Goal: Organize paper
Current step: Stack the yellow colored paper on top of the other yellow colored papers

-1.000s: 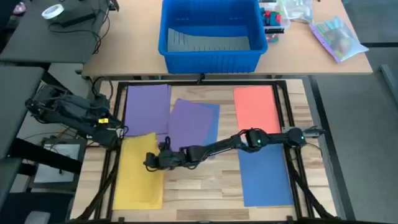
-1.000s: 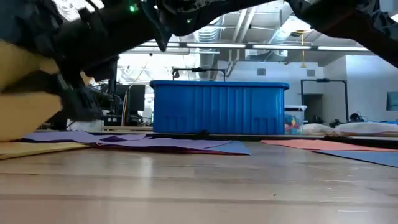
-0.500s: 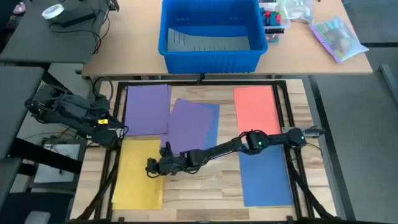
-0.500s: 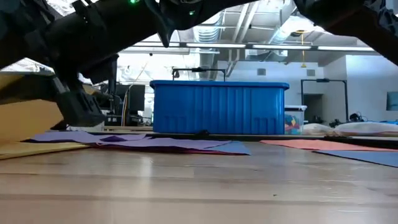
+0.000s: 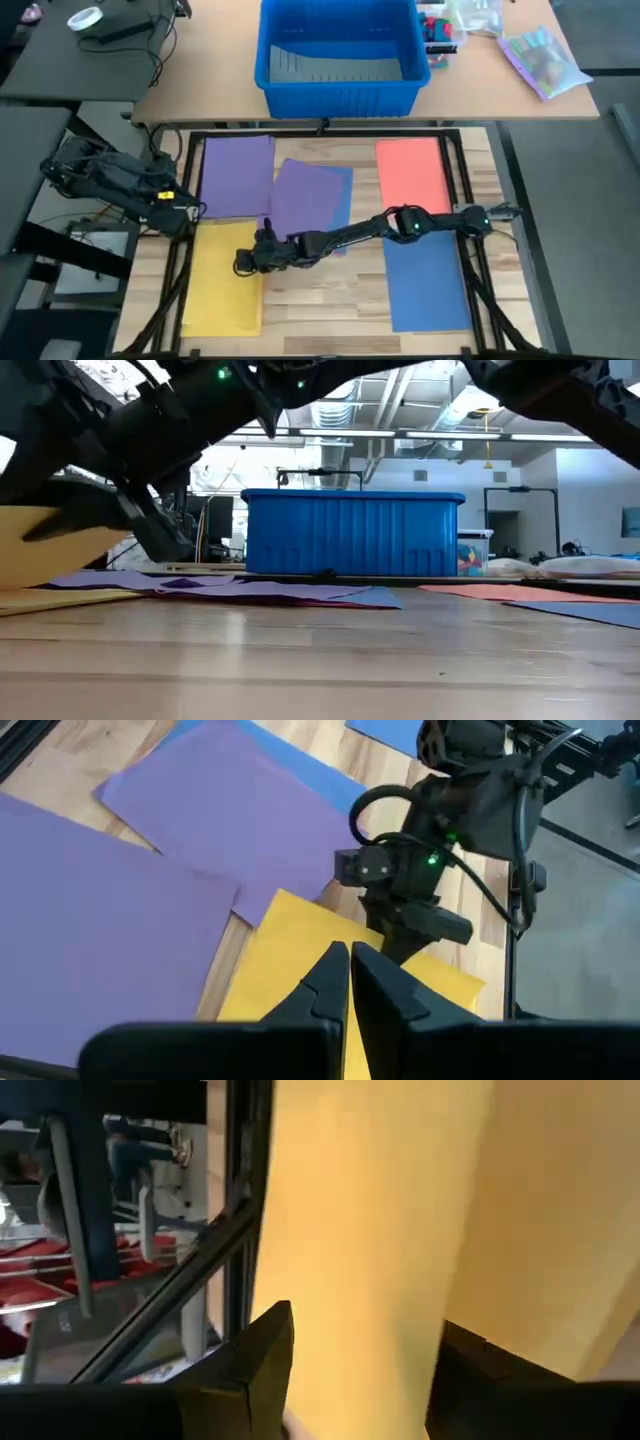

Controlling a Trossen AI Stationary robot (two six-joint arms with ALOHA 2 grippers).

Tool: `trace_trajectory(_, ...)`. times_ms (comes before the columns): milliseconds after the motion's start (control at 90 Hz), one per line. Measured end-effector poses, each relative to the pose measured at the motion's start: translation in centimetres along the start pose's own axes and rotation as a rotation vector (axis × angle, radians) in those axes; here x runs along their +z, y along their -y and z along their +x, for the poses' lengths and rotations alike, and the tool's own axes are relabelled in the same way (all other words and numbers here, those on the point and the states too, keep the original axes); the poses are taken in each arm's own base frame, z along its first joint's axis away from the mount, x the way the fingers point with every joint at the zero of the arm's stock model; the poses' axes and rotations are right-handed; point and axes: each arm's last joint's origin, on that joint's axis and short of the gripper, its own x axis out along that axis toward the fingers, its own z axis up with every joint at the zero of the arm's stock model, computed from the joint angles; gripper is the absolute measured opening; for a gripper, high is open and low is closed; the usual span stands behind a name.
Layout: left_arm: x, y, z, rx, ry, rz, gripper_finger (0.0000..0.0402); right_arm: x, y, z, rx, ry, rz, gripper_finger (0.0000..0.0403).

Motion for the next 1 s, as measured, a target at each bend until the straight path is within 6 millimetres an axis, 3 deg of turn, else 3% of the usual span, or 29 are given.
trace_trajectory(556,0.0,0.0,0.0,0.0,0.0,-0.01,0.0,-0.5,1.7,-0.2,-0.179,-0.056,-0.106,0.0154)
trace_trajectory(822,0.0,0.0,0.0,0.0,0.001,-0.01,0.0,1.8,1.5,-0.1,-0.158,-0.069,-0.311,0.0138)
trace_trajectory(1000,0.0,0.0,0.0,-0.003,-0.002,-0.018,0.0,3.0,1.3,-1.2,-0.234,-0.116,-0.392,0.0132)
